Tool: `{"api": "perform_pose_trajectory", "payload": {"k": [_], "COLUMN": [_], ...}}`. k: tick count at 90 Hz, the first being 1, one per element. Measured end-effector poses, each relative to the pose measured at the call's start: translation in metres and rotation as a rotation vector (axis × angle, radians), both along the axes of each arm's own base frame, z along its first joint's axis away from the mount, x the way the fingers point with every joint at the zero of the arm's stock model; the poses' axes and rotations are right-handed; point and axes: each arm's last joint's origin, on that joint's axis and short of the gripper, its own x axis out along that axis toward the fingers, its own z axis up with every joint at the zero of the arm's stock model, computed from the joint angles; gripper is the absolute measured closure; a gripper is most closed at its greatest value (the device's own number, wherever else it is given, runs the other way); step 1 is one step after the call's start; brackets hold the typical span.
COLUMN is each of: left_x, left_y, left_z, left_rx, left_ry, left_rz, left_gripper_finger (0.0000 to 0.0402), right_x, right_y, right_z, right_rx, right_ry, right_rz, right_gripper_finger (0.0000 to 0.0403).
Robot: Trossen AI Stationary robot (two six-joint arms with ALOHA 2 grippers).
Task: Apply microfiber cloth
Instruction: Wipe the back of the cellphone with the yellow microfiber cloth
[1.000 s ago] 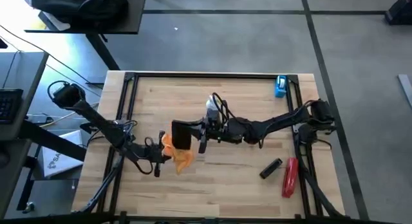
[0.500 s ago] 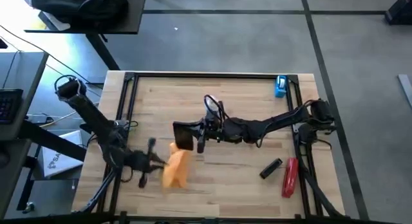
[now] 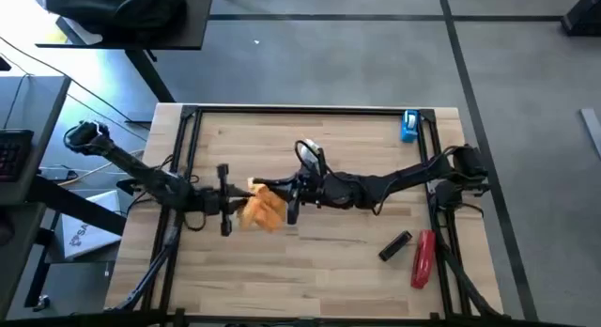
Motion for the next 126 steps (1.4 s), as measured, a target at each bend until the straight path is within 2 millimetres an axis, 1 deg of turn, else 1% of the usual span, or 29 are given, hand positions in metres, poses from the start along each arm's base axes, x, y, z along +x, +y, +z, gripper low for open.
{"api": "perform_pose_trajectory", "payload": {"k": [13, 32, 45, 57, 63, 69, 75, 80, 90, 96, 103, 112, 126], "left_x": [0.012, 0.022, 0.03, 0.036, 0.037, 0.037, 0.037, 0.036, 0.034, 0.034, 0.035, 0.043, 0.054], "left_y": [-0.005, -0.019, -0.029, -0.036, -0.042, -0.05, -0.059, -0.066, -0.08, -0.083, -0.078, -0.065, -0.046], "left_z": [-0.015, -0.038, -0.052, -0.07, -0.073, -0.071, -0.063, -0.053, -0.022, -0.011, -0.006, -0.005, -0.005], "left_rx": [0.024, 0.052, 0.07, 0.083, 0.062, 0.041, 0.033, 0.046, 0.06, 0.103, 0.202, 0.294, 0.401], "left_ry": [0.07, 0.161, 0.181, 0.219, 0.211, 0.202, 0.176, 0.148, 0.059, 0.035, 0.04, 0.064, 0.1], "left_rz": [-0.043, -0.031, -0.004, 0.005, -0.003, -0.004, -0.011, -0.027, -0.076, -0.047, 0.057, 0.166, 0.231], "left_gripper_finger": [0.0402, 0.0402, 0.0402, 0.0402, 0.0402, 0.0402, 0.0402, 0.0402, 0.0402, 0.0402, 0.0402, 0.0402, 0.0402], "right_x": [0.0, 0.0, 0.0, 0.0, 0.0, 0.0, 0.0, 0.0, 0.0, 0.0, 0.0, 0.0, 0.0], "right_y": [0.0, -0.001, -0.001, 0.0, 0.001, 0.001, 0.002, 0.002, 0.001, 0.001, 0.001, 0.001, 0.0], "right_z": [0.001, 0.003, 0.003, 0.008, 0.008, 0.007, 0.007, 0.007, 0.004, 0.002, 0.002, 0.002, 0.0], "right_rx": [0.004, 0.004, 0.002, 0.022, 0.018, 0.028, 0.027, 0.026, 0.015, 0.011, 0.01, 0.005, 0.0], "right_ry": [-0.019, -0.037, -0.046, -0.082, -0.075, -0.071, -0.066, -0.068, -0.036, -0.022, -0.021, -0.013, -0.001], "right_rz": [0.005, 0.005, 0.005, 0.026, 0.026, 0.038, 0.042, 0.035, 0.032, 0.026, 0.024, 0.024, 0.008], "right_gripper_finger": [0.0402, 0.0402, 0.0402, 0.0402, 0.0402, 0.0402, 0.0402, 0.0402, 0.0402, 0.0402, 0.0402, 0.0402, 0.0402]}}
